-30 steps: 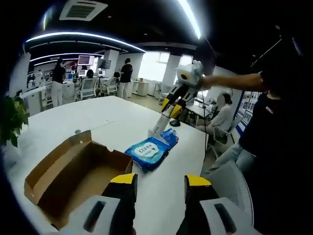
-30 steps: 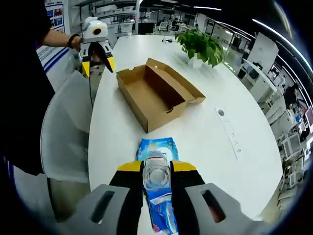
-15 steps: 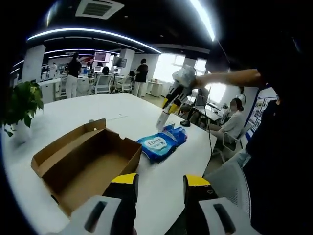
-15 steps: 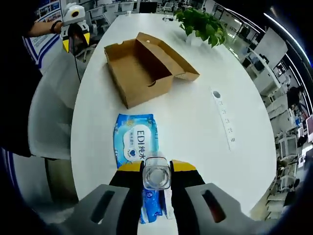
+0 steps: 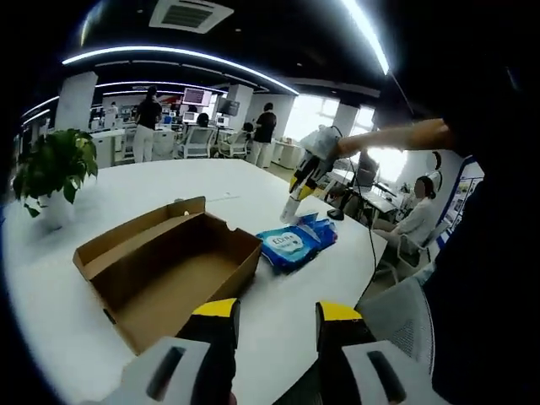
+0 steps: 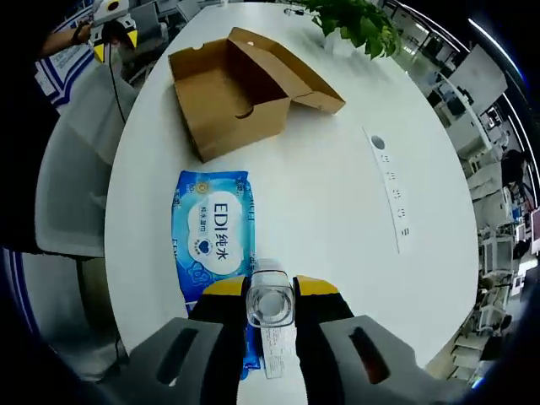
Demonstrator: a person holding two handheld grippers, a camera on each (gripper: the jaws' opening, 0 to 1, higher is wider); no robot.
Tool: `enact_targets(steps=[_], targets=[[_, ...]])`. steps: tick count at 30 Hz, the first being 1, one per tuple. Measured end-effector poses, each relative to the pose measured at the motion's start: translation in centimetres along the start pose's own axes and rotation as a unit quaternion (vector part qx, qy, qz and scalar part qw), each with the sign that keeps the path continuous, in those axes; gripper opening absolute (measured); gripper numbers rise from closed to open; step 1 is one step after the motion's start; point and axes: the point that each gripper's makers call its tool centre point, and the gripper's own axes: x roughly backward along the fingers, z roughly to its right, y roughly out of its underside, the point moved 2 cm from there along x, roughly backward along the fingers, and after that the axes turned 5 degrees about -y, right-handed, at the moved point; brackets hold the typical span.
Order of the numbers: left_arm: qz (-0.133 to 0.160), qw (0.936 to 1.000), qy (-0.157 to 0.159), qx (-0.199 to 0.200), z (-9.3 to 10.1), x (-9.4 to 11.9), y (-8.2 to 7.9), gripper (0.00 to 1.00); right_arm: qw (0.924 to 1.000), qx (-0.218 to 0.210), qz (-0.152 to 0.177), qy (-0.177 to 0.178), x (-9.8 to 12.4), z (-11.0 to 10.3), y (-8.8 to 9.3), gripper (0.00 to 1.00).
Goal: Operate the shoe box by opening the lid, removing the specified soft item, and placing it in the target area until the item is outside and the box remains undamaged.
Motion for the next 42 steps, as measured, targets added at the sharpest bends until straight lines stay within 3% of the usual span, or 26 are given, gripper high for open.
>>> enact_targets(steps=[26,42], targets=[[-0.006,0.9998,-0.016,0.010,-0.1,-0.2,0.3,0.36,0.9989,0.016,-0.038,-0.022,-3.3,0.2,1.9,0.18],[-0.009,0.9997,-0.019,0.012,-0.5,-0.2,0.1,0.36,0.9984,0.009,-0.045,-0.032,-3.7,0.2,2.2,0.19]])
